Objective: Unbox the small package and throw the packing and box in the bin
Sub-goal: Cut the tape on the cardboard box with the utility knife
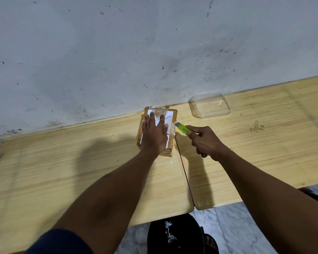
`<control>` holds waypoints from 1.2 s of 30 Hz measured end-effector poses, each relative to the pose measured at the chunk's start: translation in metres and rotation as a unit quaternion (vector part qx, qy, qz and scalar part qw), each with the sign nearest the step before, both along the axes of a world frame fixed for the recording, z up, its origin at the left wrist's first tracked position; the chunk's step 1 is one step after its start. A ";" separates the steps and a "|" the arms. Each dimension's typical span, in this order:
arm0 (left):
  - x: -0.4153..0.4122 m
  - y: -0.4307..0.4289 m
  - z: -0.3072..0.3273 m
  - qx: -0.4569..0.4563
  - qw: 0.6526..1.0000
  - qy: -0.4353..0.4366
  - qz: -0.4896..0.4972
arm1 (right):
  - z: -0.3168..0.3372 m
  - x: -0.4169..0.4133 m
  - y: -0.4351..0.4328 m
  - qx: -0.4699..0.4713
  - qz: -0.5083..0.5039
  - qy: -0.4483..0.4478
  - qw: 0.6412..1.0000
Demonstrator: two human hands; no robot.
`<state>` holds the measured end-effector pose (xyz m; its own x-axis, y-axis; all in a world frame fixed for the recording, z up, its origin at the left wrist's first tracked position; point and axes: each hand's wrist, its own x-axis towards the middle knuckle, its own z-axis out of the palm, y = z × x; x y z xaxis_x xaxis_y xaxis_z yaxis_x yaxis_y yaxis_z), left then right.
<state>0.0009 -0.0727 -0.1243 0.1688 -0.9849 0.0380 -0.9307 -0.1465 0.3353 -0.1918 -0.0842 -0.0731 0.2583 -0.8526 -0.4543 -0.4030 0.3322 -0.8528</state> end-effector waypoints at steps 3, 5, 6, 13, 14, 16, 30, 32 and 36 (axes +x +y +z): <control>0.000 0.000 0.000 0.001 1.000 -0.004 -0.003 | 0.002 0.001 0.002 -0.005 0.005 0.014 1.000; 0.000 0.000 0.000 0.006 1.000 -0.006 -0.001 | 0.004 0.002 0.004 -0.010 0.007 0.020 1.000; 0.000 -0.001 0.000 0.006 1.000 -0.007 0.000 | 0.005 0.003 0.005 -0.013 0.007 0.022 1.000; 0.001 -0.001 -0.001 0.006 1.000 -0.028 -0.003 | 0.011 0.003 0.008 -0.009 0.015 0.034 0.999; 0.001 0.000 -0.002 0.005 1.000 -0.029 -0.003 | 0.012 0.003 0.009 -0.007 0.013 0.036 0.999; 0.001 -0.001 -0.002 0.009 1.000 -0.025 -0.001 | 0.012 0.001 0.010 -0.009 0.015 0.041 0.999; 0.000 -0.003 0.000 0.046 0.999 0.002 0.007 | 0.009 0.005 0.050 0.010 0.075 0.045 0.996; 0.000 -0.003 0.001 0.048 0.999 0.008 0.005 | 0.010 0.004 0.052 0.010 0.082 0.041 0.996; 0.005 -0.001 0.004 0.050 0.998 0.023 -0.016 | 0.011 -0.015 0.045 0.050 0.054 -0.008 0.997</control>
